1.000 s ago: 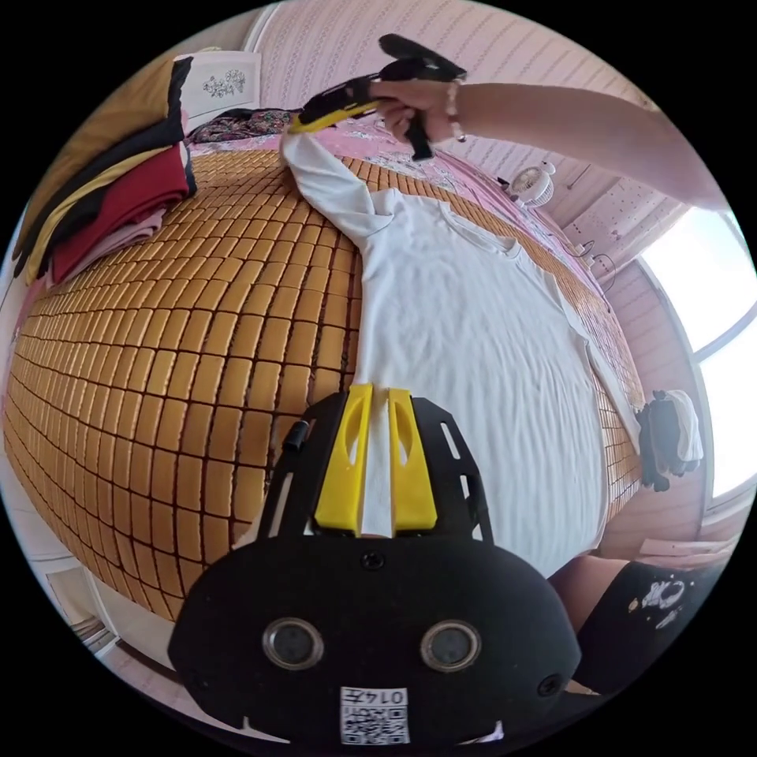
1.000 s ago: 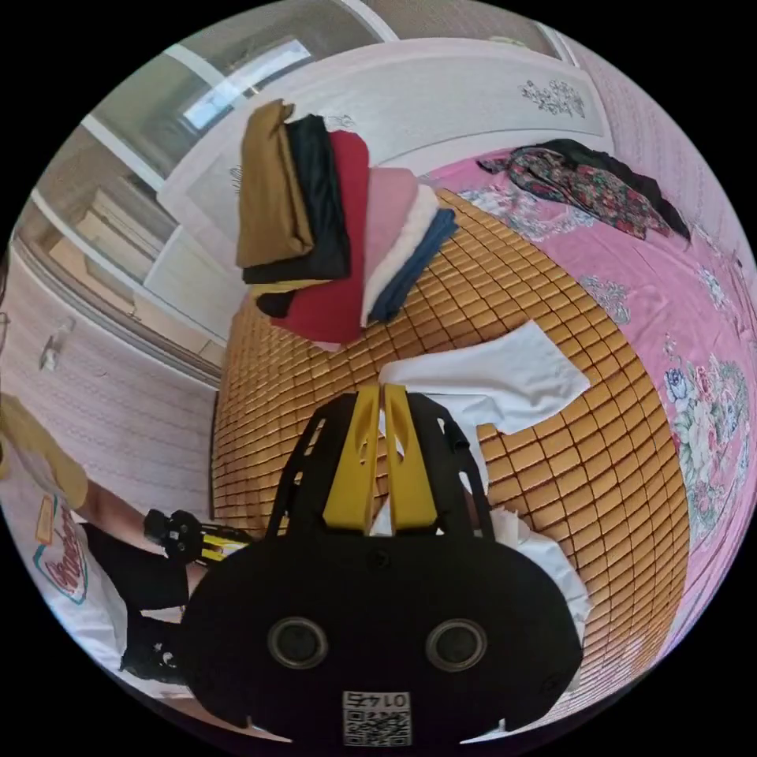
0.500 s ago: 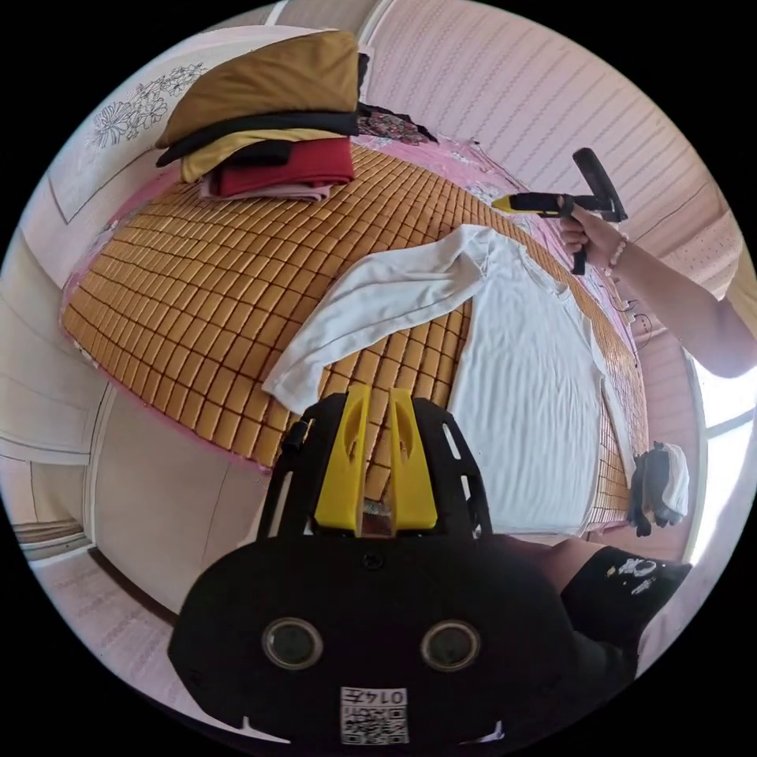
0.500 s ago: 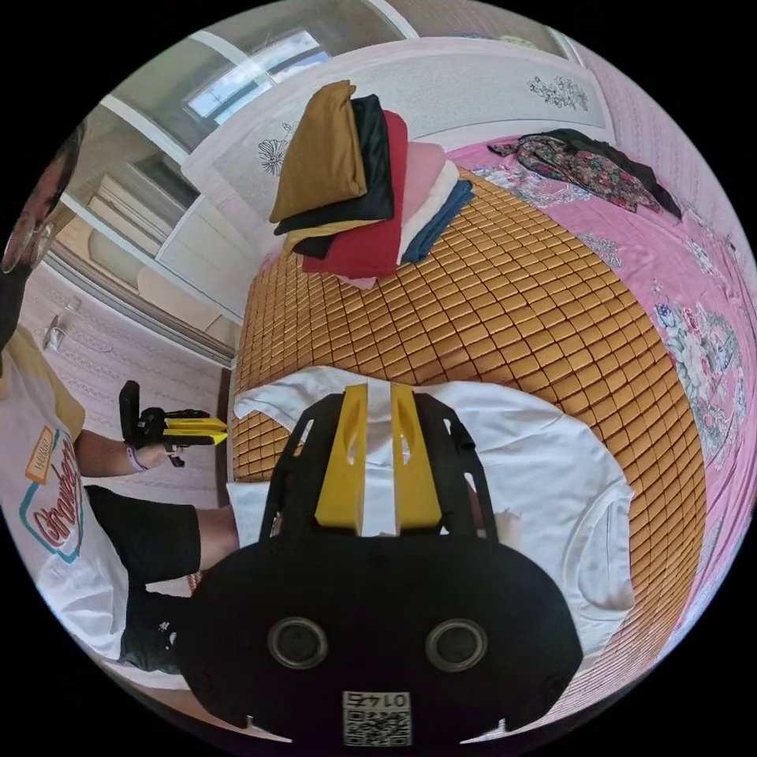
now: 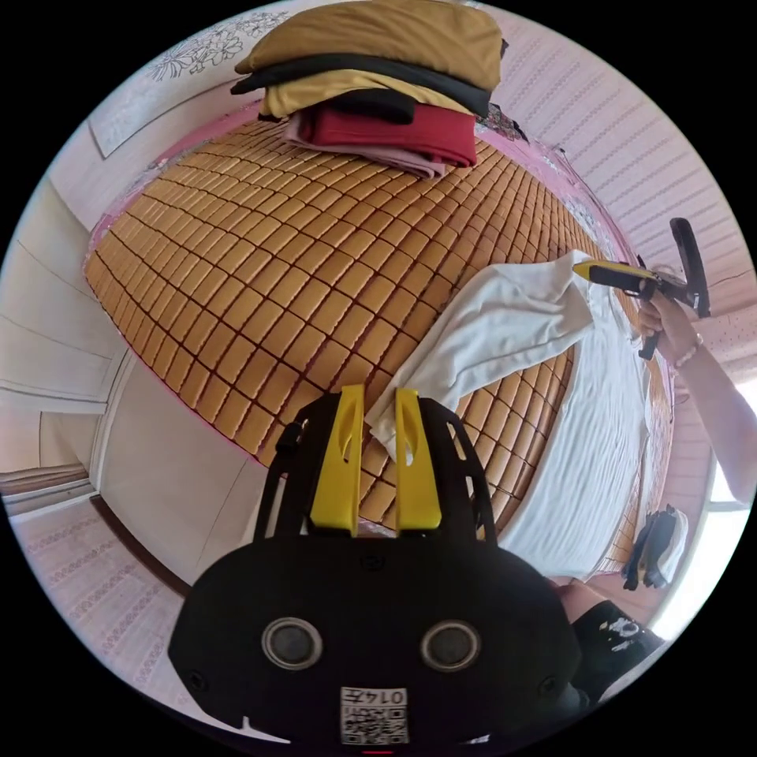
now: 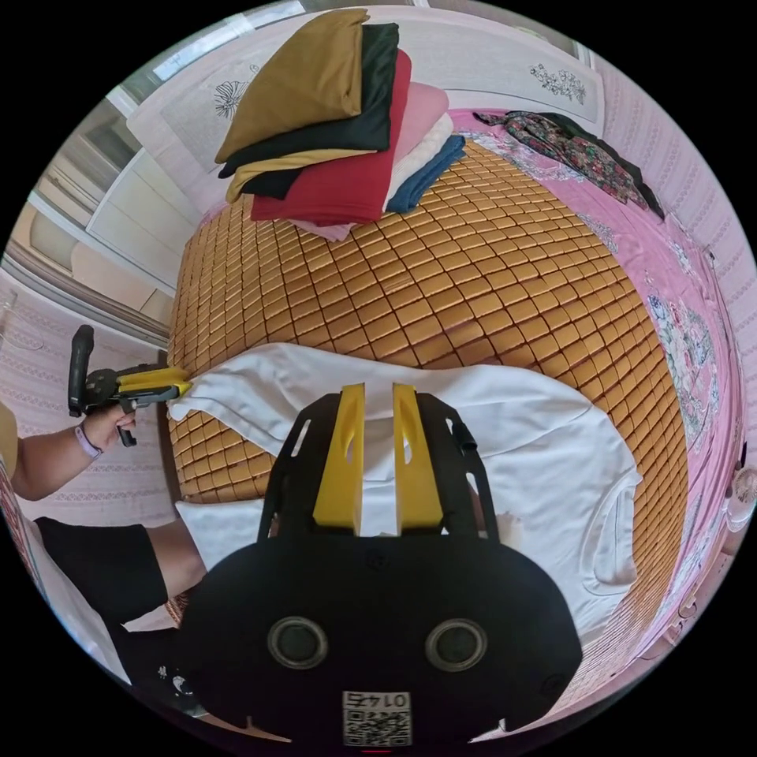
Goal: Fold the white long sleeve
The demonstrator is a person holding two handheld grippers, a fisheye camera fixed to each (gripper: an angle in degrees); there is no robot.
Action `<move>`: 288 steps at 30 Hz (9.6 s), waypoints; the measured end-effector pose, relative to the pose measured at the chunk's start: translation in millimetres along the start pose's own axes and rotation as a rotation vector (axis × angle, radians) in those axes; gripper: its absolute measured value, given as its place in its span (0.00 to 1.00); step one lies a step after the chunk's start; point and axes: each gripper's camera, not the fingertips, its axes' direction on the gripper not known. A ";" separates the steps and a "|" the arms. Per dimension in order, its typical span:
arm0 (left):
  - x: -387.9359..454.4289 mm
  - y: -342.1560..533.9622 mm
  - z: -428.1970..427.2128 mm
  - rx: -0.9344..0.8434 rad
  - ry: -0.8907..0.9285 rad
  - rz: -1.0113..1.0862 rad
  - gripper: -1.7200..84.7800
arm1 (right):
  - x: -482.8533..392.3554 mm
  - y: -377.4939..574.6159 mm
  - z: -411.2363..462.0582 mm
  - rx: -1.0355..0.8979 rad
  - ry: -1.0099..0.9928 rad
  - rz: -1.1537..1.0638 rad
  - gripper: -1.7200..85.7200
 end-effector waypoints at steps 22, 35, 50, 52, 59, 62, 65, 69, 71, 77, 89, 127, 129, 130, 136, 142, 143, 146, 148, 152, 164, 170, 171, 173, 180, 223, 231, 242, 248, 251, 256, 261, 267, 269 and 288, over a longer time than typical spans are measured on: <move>-95.7 -22.5 -29.9 0.236 -0.072 -0.099 0.03 | -49.9 -39.3 -25.5 0.057 0.096 0.121 0.09; -85.0 -4.8 31.6 0.048 -0.045 -0.060 0.07 | -33.6 -63.1 0.4 0.016 0.136 0.322 0.08; -130.7 -13.0 34.3 0.121 -0.022 -0.197 0.06 | -109.3 -87.3 -34.4 0.124 0.149 0.239 0.04; -137.5 -3.0 28.1 0.150 -0.003 -0.221 0.07 | -133.5 -91.5 -36.5 0.131 0.130 0.173 0.06; -133.5 17.0 7.3 0.229 0.062 -0.211 0.08 | -258.0 -129.9 -1.6 0.076 -0.018 -0.155 0.09; -130.9 12.6 15.6 0.214 0.086 -0.197 0.08 | -304.6 -150.0 15.2 0.055 -0.036 -0.245 0.09; -127.5 5.9 25.1 0.195 0.062 -0.166 0.08 | -337.0 -164.1 25.7 0.046 -0.076 -0.306 0.09; -122.0 -0.6 31.1 0.146 0.038 -0.078 0.03 | -357.9 -171.2 31.9 0.030 -0.109 -0.330 0.09; -121.5 5.1 18.2 0.207 0.060 -0.073 0.02 | -360.5 -170.4 29.8 0.026 -0.121 -0.329 0.09; -128.7 32.1 -1.2 0.180 0.140 -0.115 0.06 | -363.5 -156.7 20.2 0.012 -0.166 -0.370 0.09; -101.8 -6.8 0.3 0.151 0.098 -0.187 0.10 | -420.2 -151.8 71.2 -0.050 -0.091 -0.426 0.12; 447.6 17.7 -87.2 -0.009 0.654 0.961 0.05 | -107.7 610.2 -208.3 0.532 -0.193 0.794 0.07; 469.7 35.6 -55.1 -0.167 0.623 0.990 0.07 | -106.8 648.2 -173.8 0.394 -0.174 0.889 0.09; 473.8 38.2 -48.7 -0.207 0.615 0.992 0.07 | -106.9 656.9 -167.7 0.374 -0.173 0.911 0.09; 495.0 27.3 -32.1 -0.304 0.467 0.999 0.08 | -117.0 675.4 -140.3 0.285 -0.090 0.890 0.10; 493.6 -32.6 -31.6 -0.209 0.325 0.848 0.08 | -123.5 625.5 -94.0 0.148 0.018 0.702 0.11; 490.3 -47.9 -33.5 -0.178 0.296 0.803 0.08 | -121.6 619.9 -79.9 0.092 0.042 0.691 0.10; 483.4 -78.9 -41.0 -0.096 0.232 0.735 0.08 | -116.4 615.7 -66.2 0.037 0.095 0.696 0.04; 481.5 -93.6 -46.6 -0.058 0.196 0.717 0.08 | -111.5 613.1 -68.8 0.002 0.078 0.709 0.03; 472.3 -120.0 -58.7 0.002 0.165 0.661 0.08 | -116.3 604.7 -95.3 0.027 0.035 0.709 0.04; 459.3 -145.2 -60.5 0.066 0.067 0.588 0.09 | -58.4 561.5 -104.4 0.048 -0.006 0.456 0.09; 479.8 -142.1 -53.2 0.083 0.069 0.695 0.09 | 43.3 446.0 -110.3 0.295 0.073 0.309 0.09; 482.0 -142.4 -44.5 0.063 0.045 0.706 0.09 | 64.6 420.8 -107.5 0.341 0.038 0.322 0.10; 481.2 -145.2 -31.8 0.019 0.033 0.696 0.09 | 93.7 384.4 -98.3 0.382 -0.014 0.342 0.11; 466.8 -150.7 -37.5 0.062 0.114 0.735 0.01 | 176.1 279.8 -36.4 0.155 -0.066 0.454 0.04; 730.0 66.9 -51.4 -0.403 0.362 1.053 0.09 | -71.8 742.9 -99.1 0.239 0.087 0.870 0.06; 767.8 75.9 -53.2 -0.432 0.275 1.111 0.09 | -92.6 743.4 -98.7 0.187 0.106 0.795 0.02; 811.0 87.5 -62.9 -0.432 0.292 1.192 0.09 | -95.8 772.9 -89.4 0.154 0.119 0.909 0.03; 825.2 87.7 -81.4 -0.463 0.288 1.248 0.09 | -109.3 793.4 -100.9 0.181 0.133 0.952 0.05; 837.2 77.3 -108.8 -0.413 0.333 1.288 0.09 | -112.9 830.0 -126.1 0.264 0.215 1.043 0.08; 881.8 46.8 -137.8 -0.252 0.362 1.394 0.09 | -102.5 925.2 -161.1 0.337 0.482 1.339 0.13; 957.5 19.9 -133.0 -0.004 0.383 1.493 0.10 | -86.4 1025.1 -164.8 0.392 0.623 1.715 0.15; 1048.0 14.2 -97.7 -0.069 0.453 1.510 0.12 | -87.4 1062.1 -138.2 0.438 0.524 1.844 0.11; 1070.9 19.4 -88.4 -0.048 0.423 1.518 0.12 | -90.6 1062.6 -135.1 0.425 0.538 1.819 0.09; 1014.8 -10.5 -84.4 -0.027 0.460 1.389 0.01 | -113.8 998.6 -217.4 0.966 0.193 1.208 0.03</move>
